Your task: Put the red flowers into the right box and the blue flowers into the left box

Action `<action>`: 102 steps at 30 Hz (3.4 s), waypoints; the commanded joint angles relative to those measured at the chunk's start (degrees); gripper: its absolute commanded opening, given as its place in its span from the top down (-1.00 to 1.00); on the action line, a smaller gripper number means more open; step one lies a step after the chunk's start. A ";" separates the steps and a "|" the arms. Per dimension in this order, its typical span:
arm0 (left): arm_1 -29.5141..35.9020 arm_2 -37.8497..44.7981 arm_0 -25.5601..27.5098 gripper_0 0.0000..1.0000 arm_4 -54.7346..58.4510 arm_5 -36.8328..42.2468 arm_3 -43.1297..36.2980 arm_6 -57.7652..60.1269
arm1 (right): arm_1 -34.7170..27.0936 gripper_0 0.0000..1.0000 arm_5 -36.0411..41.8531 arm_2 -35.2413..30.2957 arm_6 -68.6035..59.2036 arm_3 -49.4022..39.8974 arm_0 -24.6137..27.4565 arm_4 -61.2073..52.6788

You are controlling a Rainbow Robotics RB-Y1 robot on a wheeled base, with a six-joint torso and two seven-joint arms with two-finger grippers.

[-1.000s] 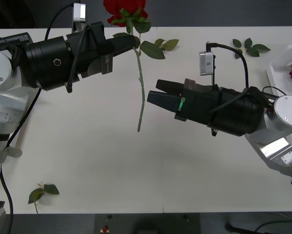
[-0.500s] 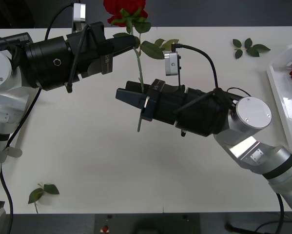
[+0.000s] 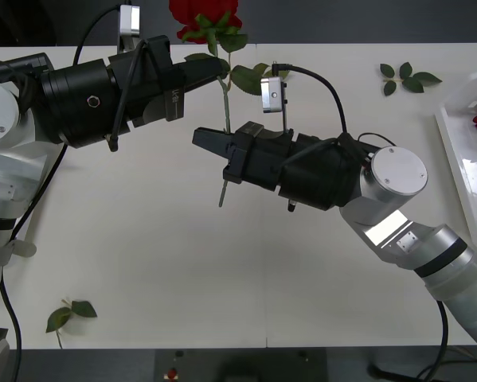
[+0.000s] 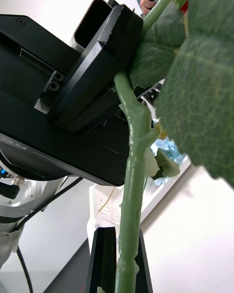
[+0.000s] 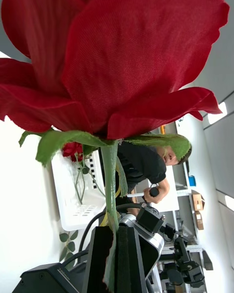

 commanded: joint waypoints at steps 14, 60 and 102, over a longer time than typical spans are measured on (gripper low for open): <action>-0.07 0.27 -0.67 -1.00 0.42 0.30 -2.07 -3.22 | -1.02 1.00 0.08 -0.55 -2.37 -1.51 -1.80 0.11; 18.13 0.98 2.50 -1.00 -0.11 7.42 -2.16 -13.24 | -57.97 1.00 33.83 -7.14 -26.54 18.00 -5.93 -4.10; 34.21 6.25 5.84 -1.00 9.56 25.62 10.05 -73.36 | -40.66 1.00 10.80 -4.59 -27.59 45.51 -8.12 54.34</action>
